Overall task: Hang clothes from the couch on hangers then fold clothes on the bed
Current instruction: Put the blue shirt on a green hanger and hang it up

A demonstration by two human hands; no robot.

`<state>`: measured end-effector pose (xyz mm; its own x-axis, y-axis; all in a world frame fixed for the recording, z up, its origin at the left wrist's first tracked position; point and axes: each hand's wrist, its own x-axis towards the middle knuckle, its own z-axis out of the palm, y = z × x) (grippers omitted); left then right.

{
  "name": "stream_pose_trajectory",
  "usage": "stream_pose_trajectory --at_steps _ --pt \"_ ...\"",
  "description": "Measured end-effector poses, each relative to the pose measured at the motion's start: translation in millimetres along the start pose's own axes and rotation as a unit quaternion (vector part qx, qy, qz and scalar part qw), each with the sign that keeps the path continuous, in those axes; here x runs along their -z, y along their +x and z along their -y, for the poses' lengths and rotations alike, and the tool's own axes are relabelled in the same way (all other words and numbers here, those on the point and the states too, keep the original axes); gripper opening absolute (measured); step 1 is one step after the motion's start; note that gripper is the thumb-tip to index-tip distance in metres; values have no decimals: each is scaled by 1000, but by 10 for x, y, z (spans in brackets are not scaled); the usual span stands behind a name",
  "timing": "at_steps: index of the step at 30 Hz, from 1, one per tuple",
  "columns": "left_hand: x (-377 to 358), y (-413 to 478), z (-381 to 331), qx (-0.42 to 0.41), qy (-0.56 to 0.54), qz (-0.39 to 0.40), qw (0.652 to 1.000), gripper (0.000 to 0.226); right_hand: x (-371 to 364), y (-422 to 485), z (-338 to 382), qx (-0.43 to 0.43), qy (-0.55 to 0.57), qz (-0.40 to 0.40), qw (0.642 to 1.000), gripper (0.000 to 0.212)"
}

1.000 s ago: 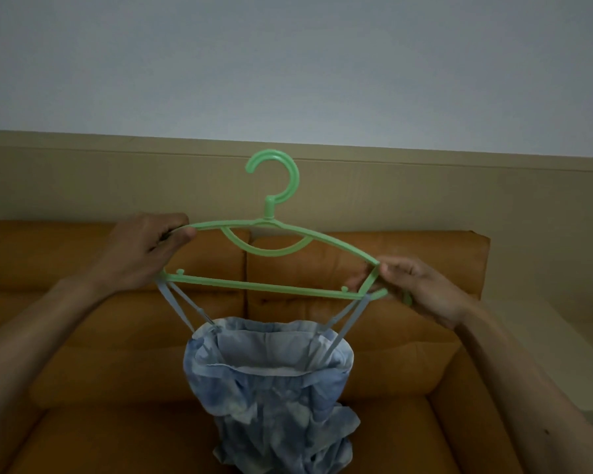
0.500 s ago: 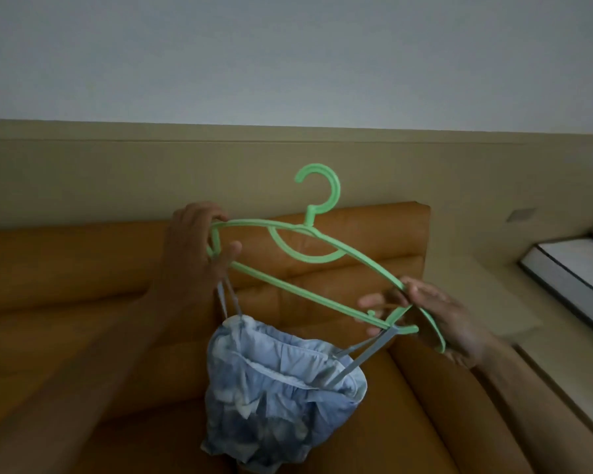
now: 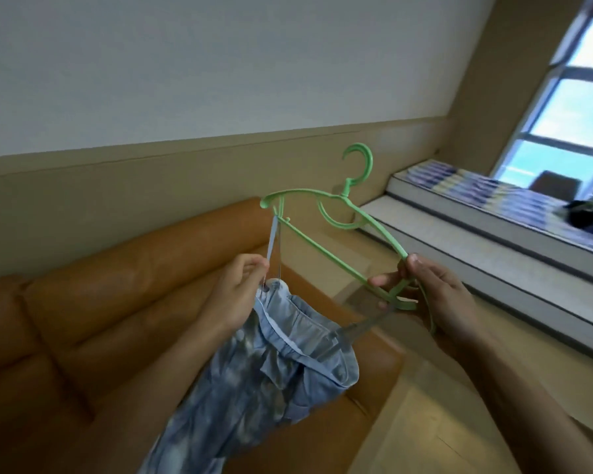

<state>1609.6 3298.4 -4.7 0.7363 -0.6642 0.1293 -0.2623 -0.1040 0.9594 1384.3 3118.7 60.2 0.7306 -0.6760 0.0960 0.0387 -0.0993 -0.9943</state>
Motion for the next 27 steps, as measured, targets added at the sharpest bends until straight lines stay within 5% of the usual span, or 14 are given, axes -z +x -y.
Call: stream_pose_trajectory --at_steps 7,27 --pt "-1392 -479 -911 -15 -83 101 991 26 1191 -967 379 5 -38 -161 986 29" --pt "-5174 -2554 -2983 -91 -166 371 909 41 4535 -3819 1405 74 -70 -421 901 27"
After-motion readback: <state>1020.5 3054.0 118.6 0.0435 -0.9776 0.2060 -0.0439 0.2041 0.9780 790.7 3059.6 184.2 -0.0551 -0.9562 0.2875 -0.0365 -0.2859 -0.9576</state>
